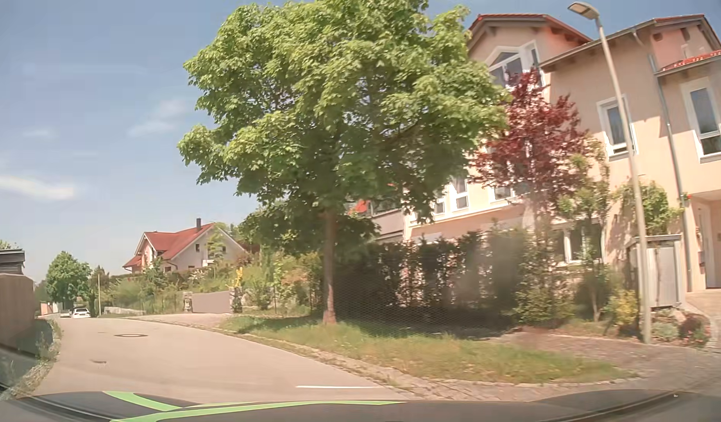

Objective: Follow the waypoints while adhering to traffic rules and regulations

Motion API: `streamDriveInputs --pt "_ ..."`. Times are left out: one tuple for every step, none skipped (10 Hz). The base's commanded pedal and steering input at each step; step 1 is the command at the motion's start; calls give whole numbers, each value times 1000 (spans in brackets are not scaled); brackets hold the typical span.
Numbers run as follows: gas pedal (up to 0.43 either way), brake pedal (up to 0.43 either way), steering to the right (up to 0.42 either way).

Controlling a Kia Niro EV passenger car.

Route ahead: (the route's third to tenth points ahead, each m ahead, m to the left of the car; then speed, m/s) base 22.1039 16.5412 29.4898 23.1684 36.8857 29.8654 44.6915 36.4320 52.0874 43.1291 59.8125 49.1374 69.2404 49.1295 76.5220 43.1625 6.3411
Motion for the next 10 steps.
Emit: streamDriveInputs --pt "150 0 -285" --pt "150 0 -289" --pt "150 0 -289" --pt "150 0 -288" --pt "150 0 -287" --pt "150 0 -284" --pt "150 0 -280" --pt "150 0 -276" --pt "150 0 -270" --pt "157 0 -260"
